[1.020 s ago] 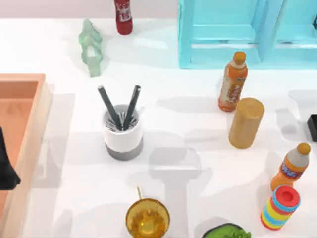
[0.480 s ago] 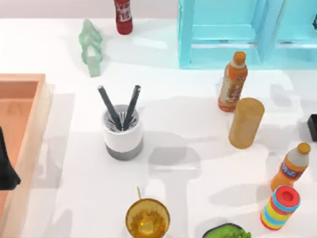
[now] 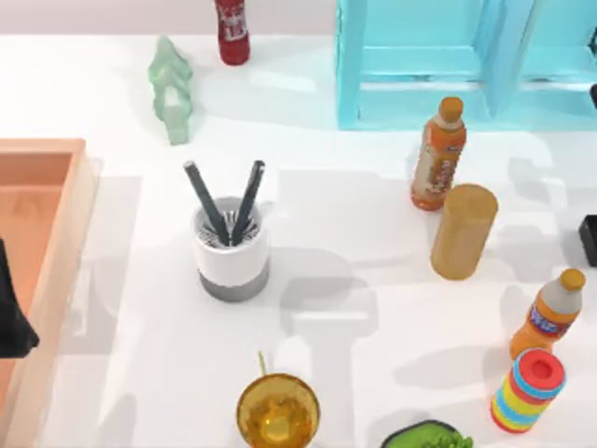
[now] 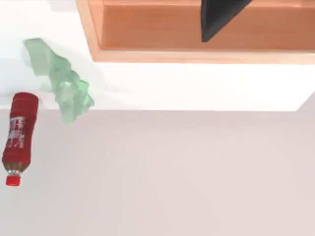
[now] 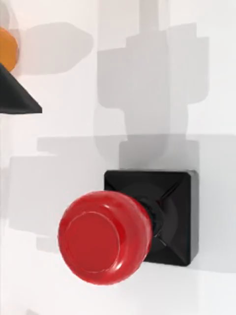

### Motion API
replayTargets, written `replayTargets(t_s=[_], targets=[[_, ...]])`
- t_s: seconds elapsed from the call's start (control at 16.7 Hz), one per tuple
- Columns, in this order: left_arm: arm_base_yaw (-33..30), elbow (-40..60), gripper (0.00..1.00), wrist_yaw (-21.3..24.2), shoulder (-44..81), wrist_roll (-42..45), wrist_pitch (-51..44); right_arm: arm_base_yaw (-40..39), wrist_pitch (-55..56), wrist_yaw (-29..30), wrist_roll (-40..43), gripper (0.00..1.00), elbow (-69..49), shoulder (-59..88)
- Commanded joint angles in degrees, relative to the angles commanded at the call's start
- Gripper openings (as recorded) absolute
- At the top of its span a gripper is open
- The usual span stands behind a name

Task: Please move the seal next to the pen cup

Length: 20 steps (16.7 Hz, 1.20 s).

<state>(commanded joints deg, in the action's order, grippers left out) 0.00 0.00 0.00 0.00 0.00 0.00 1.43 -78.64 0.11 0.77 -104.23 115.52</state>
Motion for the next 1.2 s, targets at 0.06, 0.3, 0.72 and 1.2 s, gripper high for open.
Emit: replayTargets(t_s=[0.06,0.3,0.72,1.2], targets=[[0.00,0.00,1.00,0.00,0.00,0.00,0.00,0.03,0.17,0.00,-0.03,1.00,0.16,0.03],[0.00,0.00,1.00,0.00,0.00,0.00,0.00,0.16,6.63,0.01,-0.18,1.00,6.01,0.97],[0.00,0.00,1.00,0.00,0.00,0.00,0.00,0.15,21.25,0.03,-0.21,1.00,17.94,3.40],[0.00,0.00,1.00,0.00,0.00,0.00,0.00,0.15,21.27,0.03,-0.21,0.62,17.97,3.40]])
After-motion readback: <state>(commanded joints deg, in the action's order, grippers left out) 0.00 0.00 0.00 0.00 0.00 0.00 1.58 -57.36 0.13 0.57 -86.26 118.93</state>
